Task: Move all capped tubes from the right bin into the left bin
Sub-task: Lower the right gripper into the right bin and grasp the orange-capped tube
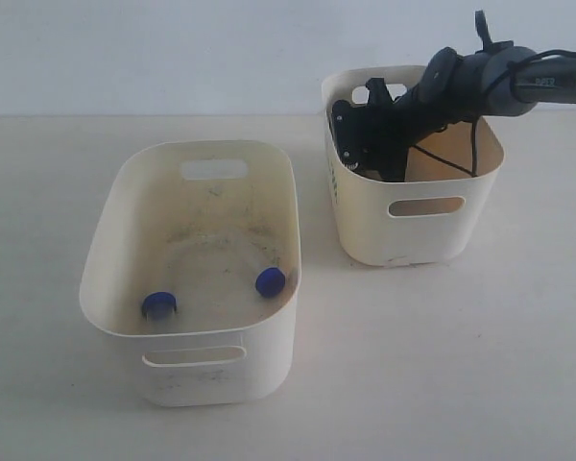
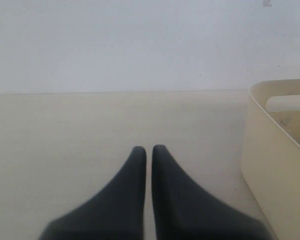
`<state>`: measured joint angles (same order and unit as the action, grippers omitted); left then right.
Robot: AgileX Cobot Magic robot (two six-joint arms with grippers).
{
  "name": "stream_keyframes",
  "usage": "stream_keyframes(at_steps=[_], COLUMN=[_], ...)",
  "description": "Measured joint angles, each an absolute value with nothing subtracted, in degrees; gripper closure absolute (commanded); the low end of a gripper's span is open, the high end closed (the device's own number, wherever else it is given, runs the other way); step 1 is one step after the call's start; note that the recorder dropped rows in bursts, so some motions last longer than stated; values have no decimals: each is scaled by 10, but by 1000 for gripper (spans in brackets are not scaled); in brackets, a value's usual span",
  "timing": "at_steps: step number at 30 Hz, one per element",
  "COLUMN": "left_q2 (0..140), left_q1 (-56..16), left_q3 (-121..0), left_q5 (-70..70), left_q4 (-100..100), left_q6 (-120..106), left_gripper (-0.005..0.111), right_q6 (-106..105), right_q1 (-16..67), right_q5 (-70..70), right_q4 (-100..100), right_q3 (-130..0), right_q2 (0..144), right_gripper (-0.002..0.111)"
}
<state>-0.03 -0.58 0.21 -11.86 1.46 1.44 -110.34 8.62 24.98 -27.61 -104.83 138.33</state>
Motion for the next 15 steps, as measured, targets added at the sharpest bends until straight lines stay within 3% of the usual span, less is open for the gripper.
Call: stream_keyframes(at_steps=[15], left_q2=[0], left_q1=[-6], left_q3=[2], left_q5=[-119], left_q4=[15], left_q6=[14], left_gripper=[102], right_q6=[-995], right_q1=[86], right_q5=[294], right_q4=[-255], right_q3=[-1045], right_q2=[1309], right_gripper=[108])
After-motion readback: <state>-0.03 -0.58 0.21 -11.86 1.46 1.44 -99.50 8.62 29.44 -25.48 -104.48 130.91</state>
